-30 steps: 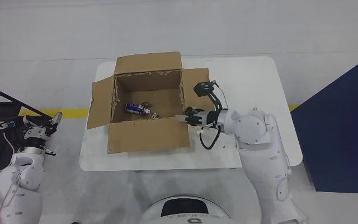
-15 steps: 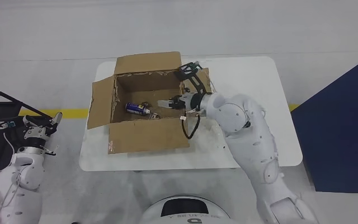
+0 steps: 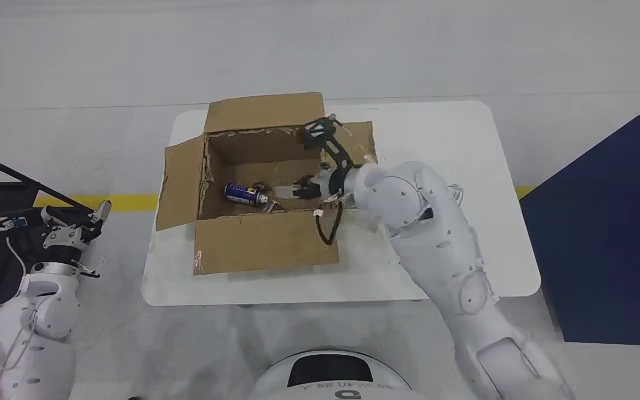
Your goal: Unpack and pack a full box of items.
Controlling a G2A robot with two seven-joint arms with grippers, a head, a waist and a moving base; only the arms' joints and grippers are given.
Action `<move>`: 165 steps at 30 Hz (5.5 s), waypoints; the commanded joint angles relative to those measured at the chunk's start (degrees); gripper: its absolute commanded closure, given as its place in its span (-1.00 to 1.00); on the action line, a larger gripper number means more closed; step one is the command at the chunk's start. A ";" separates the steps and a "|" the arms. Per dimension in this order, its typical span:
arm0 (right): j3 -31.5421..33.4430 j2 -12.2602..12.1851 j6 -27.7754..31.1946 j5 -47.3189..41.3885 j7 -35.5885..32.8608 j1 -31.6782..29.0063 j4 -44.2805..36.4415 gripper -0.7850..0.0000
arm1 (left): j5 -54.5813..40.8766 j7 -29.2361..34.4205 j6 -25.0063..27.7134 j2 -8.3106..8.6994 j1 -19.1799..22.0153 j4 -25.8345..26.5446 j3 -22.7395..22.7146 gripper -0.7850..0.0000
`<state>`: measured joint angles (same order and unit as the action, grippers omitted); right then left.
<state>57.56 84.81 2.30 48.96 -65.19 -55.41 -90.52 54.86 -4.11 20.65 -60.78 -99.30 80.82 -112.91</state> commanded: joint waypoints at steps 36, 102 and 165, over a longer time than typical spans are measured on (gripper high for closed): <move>-37.55 28.94 20.17 -6.13 12.62 33.53 74.27 -1.00 | 0.00 0.00 0.00 0.00 0.00 0.00 0.00 -1.00; -29.76 27.53 9.91 -15.50 9.92 34.46 79.48 0.22 | 0.00 0.00 0.00 0.00 0.00 0.00 0.00 -1.00; -22.81 18.39 -0.70 -1.23 19.10 27.59 53.25 1.00 | 0.00 0.00 0.00 0.00 0.00 0.00 0.00 -1.00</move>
<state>34.13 104.01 1.70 47.01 -45.42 -26.85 -34.72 54.86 -4.11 20.65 -60.78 -99.30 80.82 -112.91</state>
